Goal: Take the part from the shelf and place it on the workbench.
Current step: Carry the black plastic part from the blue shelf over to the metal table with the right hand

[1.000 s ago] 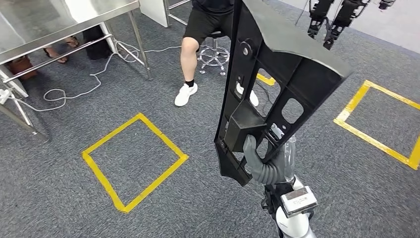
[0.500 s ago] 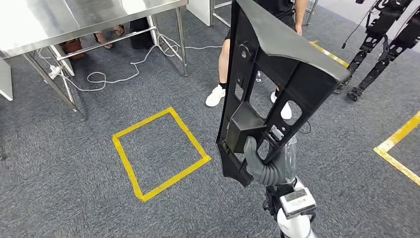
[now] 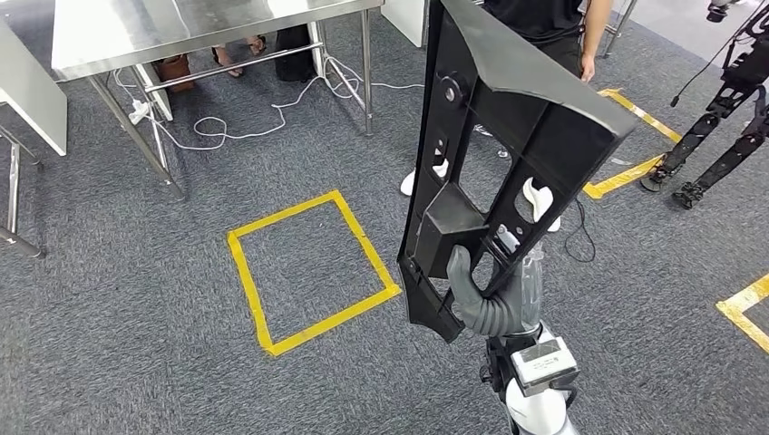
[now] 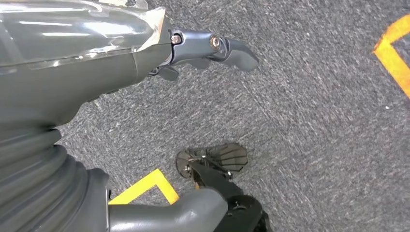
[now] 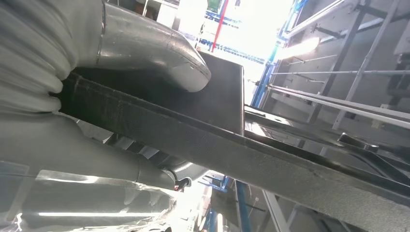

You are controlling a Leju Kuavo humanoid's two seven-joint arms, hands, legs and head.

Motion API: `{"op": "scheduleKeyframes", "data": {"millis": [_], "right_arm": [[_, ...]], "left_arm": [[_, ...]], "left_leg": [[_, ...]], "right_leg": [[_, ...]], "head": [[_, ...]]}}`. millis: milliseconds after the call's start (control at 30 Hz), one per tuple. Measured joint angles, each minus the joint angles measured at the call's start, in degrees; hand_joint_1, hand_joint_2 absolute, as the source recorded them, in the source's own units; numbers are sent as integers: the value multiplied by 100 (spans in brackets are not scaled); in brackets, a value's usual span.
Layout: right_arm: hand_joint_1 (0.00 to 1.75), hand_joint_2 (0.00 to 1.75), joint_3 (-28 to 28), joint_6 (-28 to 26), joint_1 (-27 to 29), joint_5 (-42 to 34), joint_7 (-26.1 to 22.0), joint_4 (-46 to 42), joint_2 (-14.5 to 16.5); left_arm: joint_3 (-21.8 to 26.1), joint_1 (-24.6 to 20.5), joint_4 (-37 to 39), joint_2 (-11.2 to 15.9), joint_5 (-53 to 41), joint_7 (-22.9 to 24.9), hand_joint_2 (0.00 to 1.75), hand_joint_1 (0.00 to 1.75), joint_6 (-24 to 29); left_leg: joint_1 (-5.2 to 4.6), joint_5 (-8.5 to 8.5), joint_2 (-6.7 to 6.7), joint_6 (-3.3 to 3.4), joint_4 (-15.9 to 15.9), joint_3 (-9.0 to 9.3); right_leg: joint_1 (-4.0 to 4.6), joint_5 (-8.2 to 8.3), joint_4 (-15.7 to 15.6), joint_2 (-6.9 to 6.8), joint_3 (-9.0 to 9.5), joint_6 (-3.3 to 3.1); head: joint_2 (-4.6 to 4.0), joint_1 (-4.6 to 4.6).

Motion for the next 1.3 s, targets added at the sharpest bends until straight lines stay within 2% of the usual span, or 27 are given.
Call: {"op": "scheduleKeyframes", "data": {"millis": [67, 133, 167, 233, 267, 300, 333, 400, 433, 500, 600, 633, 700, 767, 800, 833, 867, 900, 933, 967, 1000, 1067, 1133, 1167, 1233, 1267, 1300], "right_arm": [[175, 175, -2, -46, -10, 2, 15, -1, 25], [175, 175, -13, -75, -16, -7, 32, -2, 41], [175, 175, -21, -84, -13, -12, 39, -2, 43], [175, 175, -43, -104, 4, -18, 49, 1, 43], [175, 175, -54, -111, 14, -18, 53, 2, 42], [175, 175, -63, -115, 22, -18, 56, 2, 41], [175, 175, -71, -117, 25, -18, 56, 2, 40], [175, 175, -77, -120, 21, -19, 56, 3, 42], [175, 175, -77, -121, 19, -19, 56, 3, 45], [175, 175, -78, -125, 17, -20, 57, 3, 54], [175, 175, -85, -146, 16, -22, 56, 2, 70], [175, 175, -87, -157, 14, -24, 55, 2, 75], [175, 175, -94, -178, 14, -25, 55, 2, 86], [175, 175, -99, -194, 17, -25, 54, 2, 94], [175, 175, -100, -201, 19, -25, 54, 2, 97], [175, 175, -100, -207, 19, -25, 54, 2, 101], [175, 175, -100, -212, 19, -25, 54, 2, 107], [175, 175, -101, -216, 19, -25, 54, 2, 114], [175, 175, -101, -219, 19, -25, 54, 2, 119], [175, 175, -102, -220, 18, -25, 54, 2, 122], [175, 175, -102, -221, 19, -25, 54, 2, 125], [175, 175, -102, -226, 23, -25, 54, 1, 125], [175, 175, -104, -232, 22, -25, 52, -4, 124], [175, 175, -105, -237, 13, -25, 50, -7, 124], [175, 175, -106, -245, 15, -25, 49, -7, 122], [175, 175, -108, -250, 27, -25, 50, -4, 121], [175, 175, -111, -254, 42, -25, 51, -2, 119]], "left_arm": [[6, 10, 0, -5, 7, 0, 175, 0, -1], [8, 4, 0, -17, 14, -4, 175, 0, -10], [8, -3, 0, -24, 14, -6, 175, 0, -15], [8, -18, 0, -31, 15, -8, 175, 0, -21], [8, -19, 0, -33, 15, -8, 175, 0, -22], [8, -16, 0, -37, 15, -8, 175, 0, -25], [8, -13, 0, -41, 16, -8, 175, 0, -28], [8, -11, 0, -50, 16, -10, 175, 0, -35], [9, -11, 0, -52, 17, -13, 175, 0, -37], [10, -9, 0, -50, 17, -21, 175, 0, -39], [12, -4, 0, -50, 16, -44, 175, 0, -47], [14, -5, 0, -51, 15, -51, 175, 0, -51], [21, -8, 0, -51, 14, -59, 175, 0, -57], [40, -3, 0, -49, 15, -60, 175, 0, -59], [51, 1, 0, -48, 15, -60, 175, 0, -59], [60, 4, 0, -48, 15, -60, 175, 0, -61], [67, 4, 0, -48, 15, -60, 175, 0, -62], [76, 3, -1, -46, 15, -60, 175, 0, -63], [85, -1, -1, -41, 14, -60, 175, 0, -65], [92, -7, -2, -37, 14, -61, 175, 0, -66], [97, -11, -2, -32, 13, -62, 175, 0, -66], [102, -12, -3, -30, 13, -63, 175, 0, -67], [105, -5, -3, -35, 11, -63, 175, 0, -68], [107, -6, -3, -38, 9, -64, 175, 0, -68], [109, -9, -2, -42, -3, -64, 175, 0, -68], [111, -7, -2, -44, -8, -61, 175, 0, -68], [114, -2, -2, -45, -12, -56, 175, 0, -66]], "left_leg": [[-5, 26, -26, 70, -63, 31], [27, 70, -49, 146, -156, 103], [46, 88, -64, 174, -187, 131], [45, 90, -110, 199, -194, 135], [46, 87, -140, 198, -193, 134], [48, 83, -170, 193, -191, 135], [54, 76, -200, 182, -186, 142], [63, 48, -257, 133, -151, 147], [57, 18, -281, 92, -115, 138], [42, -26, -305, 17, -66, 115], [77, -78, -277, -57, -32, 109], [89, -153, -237, -81, 88, 61], [96, -458, -147, -119, 692, -231], [96, -742, -119, -131, 1461, -664], [94, -744, -116, -121, 1643, -794], [90, -632, -114, -97, 1595, -808], [81, -428, -111, -54, 1314, -698], [60, -197, -97, 13, 893, -506], [29, -47, -69, 75, 505, -317], [-6, 33, -43, 128, 215, -176], [-39, 39, -21, 168, 58, -101], [-69, -6, -36, 210, -45, -30], [-50, -10, -72, 257, -152, 136], [-38, -18, -90, 278, -185, 222], [-32, -62, -121, 291, -205, 314], [-34, -96, -138, 289, -203, 344], [-35, -135, -156, 283, -202, 382]], "right_leg": [[1, -9, -2, -2, 5, 62], [-2, -134, 220, 128, -84, 84], [-10, -269, 512, 220, -225, 71], [-30, -574, 1300, 335, -632, 52], [-40, -649, 1586, 349, -797, 72], [-52, -631, 1672, 353, -865, 115], [-70, -510, 1496, 354, -804, 176], [-121, -158, 702, 361, -457, 292], [-133, -20, 345, 372, -290, 301], [-125, 76, 54, 391, -150, 232], [-118, 82, 43, 392, -121, 89], [-126, 80, 37, 389, -105, 48], [-120, 64, 31, 380, -79, -13], [-93, 39, 33, 374, -66, -53], [-80, 23, 33, 374, -53, -64], [-68, 2, 33, 374, -31, -70], [-58, -25, 32, 375, 5, -71], [-54, -55, 29, 375, 43, -66], [-36, -88, 27, 374, 79, -49], [-31, -117, 17, 372, 104, -25], [-28, -135, 1, 367, 127, 4], [-15, -107, 20, 359, 192, 99], [0, -143, 178, 358, 194, 138], [-4, -227, 368, 362, 103, 130], [-16, -446, 985, 371, -290, 132], [-22, -531, 1274, 373, -522, 153], [-27, -560, 1425, 373, -696, 184]], "head": [[0, -6], [0, -1], [-1, 14], [-1, 33], [0, 41], [0, 41], [0, 41], [0, 47], [0, 51], [1, 51], [0, 40], [-1, 31], [-1, 19], [-1, 16], [-1, 14], [0, 15], [0, 14], [0, 15], [0, 17], [-1, 18], [-1, 20], [-1, 17], [-1, 24], [-1, 34], [-1, 55], [-1, 67], [-1, 72]]}}
